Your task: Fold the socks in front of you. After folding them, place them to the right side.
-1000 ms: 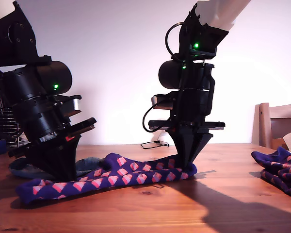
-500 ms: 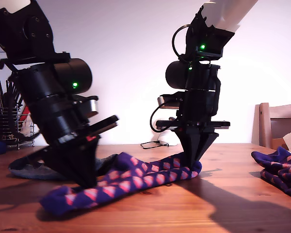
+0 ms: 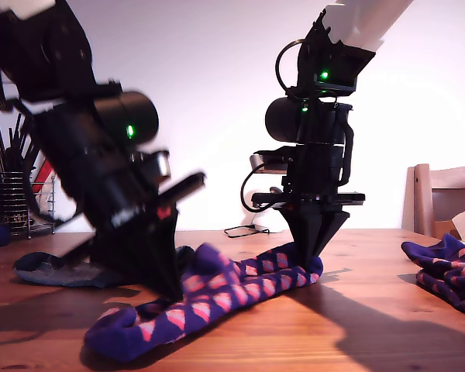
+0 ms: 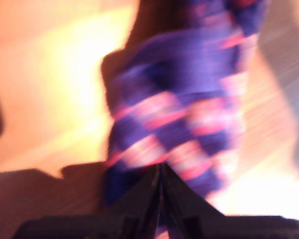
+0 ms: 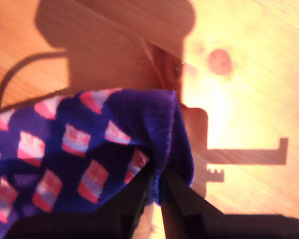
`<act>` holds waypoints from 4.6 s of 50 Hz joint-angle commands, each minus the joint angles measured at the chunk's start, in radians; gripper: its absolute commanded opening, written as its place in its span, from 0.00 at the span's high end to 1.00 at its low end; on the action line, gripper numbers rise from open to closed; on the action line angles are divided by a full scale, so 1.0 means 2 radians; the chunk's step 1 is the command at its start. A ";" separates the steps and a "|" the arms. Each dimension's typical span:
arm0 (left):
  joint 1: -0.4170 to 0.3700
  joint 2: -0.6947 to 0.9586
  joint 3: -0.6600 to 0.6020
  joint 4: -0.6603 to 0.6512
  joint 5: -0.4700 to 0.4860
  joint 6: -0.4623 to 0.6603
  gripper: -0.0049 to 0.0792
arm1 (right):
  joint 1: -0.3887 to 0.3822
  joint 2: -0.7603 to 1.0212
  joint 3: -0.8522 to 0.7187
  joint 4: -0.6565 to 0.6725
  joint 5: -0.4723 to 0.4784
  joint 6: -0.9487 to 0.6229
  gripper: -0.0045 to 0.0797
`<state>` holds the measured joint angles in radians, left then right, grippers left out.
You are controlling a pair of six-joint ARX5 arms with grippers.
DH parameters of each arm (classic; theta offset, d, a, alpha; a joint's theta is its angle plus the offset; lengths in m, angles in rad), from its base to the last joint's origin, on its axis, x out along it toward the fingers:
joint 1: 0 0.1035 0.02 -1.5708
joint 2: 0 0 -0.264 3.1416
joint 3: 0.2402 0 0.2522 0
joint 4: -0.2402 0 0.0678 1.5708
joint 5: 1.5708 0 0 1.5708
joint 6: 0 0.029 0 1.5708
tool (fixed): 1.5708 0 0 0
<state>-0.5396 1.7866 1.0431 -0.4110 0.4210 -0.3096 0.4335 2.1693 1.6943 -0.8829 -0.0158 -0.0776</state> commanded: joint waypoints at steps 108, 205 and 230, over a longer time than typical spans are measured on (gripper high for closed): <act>0.051 0.116 0.000 0.215 0.095 0.229 0.97 | -0.008 -0.003 -0.006 -0.013 -0.029 -0.029 0.96; -0.046 0.119 0.003 0.285 0.032 -0.003 0.97 | 0.060 -0.128 0.002 -0.131 -0.066 -0.031 0.96; -0.074 0.117 0.008 0.299 0.097 -0.053 0.97 | 0.047 -0.141 0.002 -0.189 -0.026 -0.040 0.96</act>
<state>-0.6876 1.9984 1.0683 0.1768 0.5995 -0.4084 0.5297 1.8923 1.7016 -1.2507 -0.0677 -0.1551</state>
